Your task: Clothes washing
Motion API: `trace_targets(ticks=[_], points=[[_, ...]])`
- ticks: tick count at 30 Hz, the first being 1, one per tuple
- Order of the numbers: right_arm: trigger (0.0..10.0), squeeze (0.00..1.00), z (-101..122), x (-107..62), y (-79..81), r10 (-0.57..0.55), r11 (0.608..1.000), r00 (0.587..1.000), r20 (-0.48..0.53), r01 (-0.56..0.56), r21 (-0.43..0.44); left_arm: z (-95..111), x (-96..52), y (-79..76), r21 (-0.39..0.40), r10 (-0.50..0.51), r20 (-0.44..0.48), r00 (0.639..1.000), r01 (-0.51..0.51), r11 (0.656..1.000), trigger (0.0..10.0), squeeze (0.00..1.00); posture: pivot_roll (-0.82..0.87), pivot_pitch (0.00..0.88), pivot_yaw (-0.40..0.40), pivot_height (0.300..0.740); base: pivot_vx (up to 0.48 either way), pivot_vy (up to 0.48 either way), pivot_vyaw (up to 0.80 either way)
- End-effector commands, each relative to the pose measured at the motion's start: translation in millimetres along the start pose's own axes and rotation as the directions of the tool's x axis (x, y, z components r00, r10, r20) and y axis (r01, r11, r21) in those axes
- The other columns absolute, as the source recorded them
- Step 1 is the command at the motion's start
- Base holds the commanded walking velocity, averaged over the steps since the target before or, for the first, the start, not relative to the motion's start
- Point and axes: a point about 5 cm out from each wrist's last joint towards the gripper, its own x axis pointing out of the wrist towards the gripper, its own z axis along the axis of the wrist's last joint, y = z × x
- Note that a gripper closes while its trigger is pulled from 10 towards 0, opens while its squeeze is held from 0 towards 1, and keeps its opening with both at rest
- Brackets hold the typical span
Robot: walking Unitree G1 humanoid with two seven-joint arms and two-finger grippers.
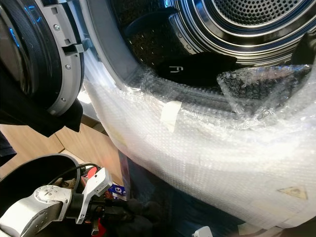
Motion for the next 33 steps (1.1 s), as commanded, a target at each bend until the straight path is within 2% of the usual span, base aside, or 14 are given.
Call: trace_targets(ticks=[1, 3, 4, 5, 7, 12, 13, 15, 19, 24, 26, 29, 31, 33], points=[[10.0, 1.00, 7, 2.6, 2.2, 0.020, 1.000, 0.999, 0.044, -0.019, -0.011, 3, -4.2, -0.6, 0.019, -0.003, -0.007, 1.000, 0.004, 1.000, 0.0, 0.00, 0.16, 0.000, 0.079, 0.740, 0.000, 0.000, 0.00], [10.0, 1.00, 13, 4.7, 1.8, 0.015, 1.000, 0.996, 0.091, -0.016, 0.013, 1, -3.8, -0.1, 0.018, -0.003, -0.012, 1.000, 0.003, 1.000, 0.0, 0.00, 0.15, 0.000, 0.082, 0.740, 0.000, 0.000, 0.00], [10.0, 1.00, 20, 7.1, 6.3, 0.065, 0.998, 0.989, 0.133, -0.066, 0.005, 0, -2.7, 0.2, 0.022, 0.003, -0.023, 1.000, -0.002, 1.000, 0.0, 0.00, 0.16, 0.000, 0.080, 0.740, 0.000, 0.000, 0.00], [10.0, 1.00, 20, 7.1, 6.3, 0.065, 0.998, 0.989, 0.133, -0.066, 0.005, 0, -2.7, 0.2, 0.022, 0.003, -0.023, 1.000, -0.002, 1.000, 0.0, 0.00, 0.16, 0.000, 0.080, 0.740, 0.000, 0.000, 0.00], [10.0, 1.00, 22, 8.5, 14.4, 0.144, 0.989, 0.981, 0.128, -0.138, -0.056, 0, -1.1, -1.5, 0.030, -0.004, -0.029, 1.000, 0.005, 1.000, 0.0, 0.00, 0.16, 0.000, 0.079, 0.740, 0.000, 0.000, 0.00], [10.0, 1.00, 10, -0.1, 10.3, 0.141, 0.984, 0.990, 0.009, -0.139, -0.116, -2, -1.1, -6.8, 0.023, -0.031, -0.036, 0.999, 0.032, 0.999, 0.0, 0.00, 0.16, 0.000, 0.080, 0.740, 0.000, 0.000, 0.00], [10.0, 1.00, 11, -1.8, 7.9, 0.125, 0.986, 0.992, 0.018, -0.122, -0.115, -4, -2.0, -7.9, 0.018, -0.037, -0.046, 0.998, 0.038, 0.999, 0.0, 0.00, 0.16, 0.000, 0.081, 0.740, 0.000, 0.000, 0.00], [10.0, 1.00, 24, -8.1, 2.4, 0.121, 0.991, 0.985, 0.126, -0.113, -0.069, -13, -3.2, -9.8, 0.004, -0.039, -0.086, 0.996, 0.040, 0.999, 0.0, 0.00, 0.16, 0.000, 0.081, 0.740, 0.000, 0.000, 0.00], [10.0, 1.00, 34, -9.2, 4.9, 0.170, 0.983, 0.973, 0.156, -0.157, -0.093, -18, 0.1, -8.0, 0.017, -0.027, -0.116, 0.993, 0.029, 0.999, 0.0, 0.00, 0.16, 0.000, 0.084, 0.740, 0.000, 0.000, 0.00], [10.0, 1.00, 41, -9.1, 7.2, 0.212, 0.968, 0.970, 0.124, -0.191, -0.161, -19, 4.5, -7.1, 0.040, -0.022, -0.145, 0.989, 0.028, 0.999, 0.0, 0.00, 0.15, 0.000, 0.079, 0.740, 0.000, 0.000, 0.00], [10.0, 1.00, 40, -9.4, 7.8, 0.218, 0.961, 0.972, 0.085, -0.198, -0.194, -20, 4.0, -5.9, 0.046, -0.007, -0.158, 0.987, 0.015, 0.999, 0.0, 0.00, 0.15, 0.000, 0.083, 0.740, 0.000, 0.000, 0.00], [10.0, 1.00, 40, -12.3, 7.7, 0.218, 0.954, 0.974, 0.057, -0.200, -0.223, -27, 3.1, 4.9, 0.102, 0.088, -0.225, 0.970, -0.066, 0.993, 0.0, 0.00, 0.15, 0.000, 0.082, 0.740, 0.000, 0.000, 0.00], [10.0, 1.00, 41, -14.0, 8.6, 0.231, 0.951, 0.971, 0.063, -0.212, -0.223, -28, 4.3, 9.3, 0.120, 0.124, -0.227, 0.966, -0.099, 0.988, 0.0, 0.00, 0.15, 0.000, 0.081, 0.740, 0.000, 0.000, 0.00], [10.0, 1.00, 42, -15.2, 11.0, 0.255, 0.945, 0.965, 0.060, -0.235, -0.228, -26, 7.8, 8.9, 0.111, 0.116, -0.200, 0.973, -0.095, 0.989, 0.0, 0.00, 0.15, 0.000, 0.080, 0.740, 0.000, 0.000, 0.00]])
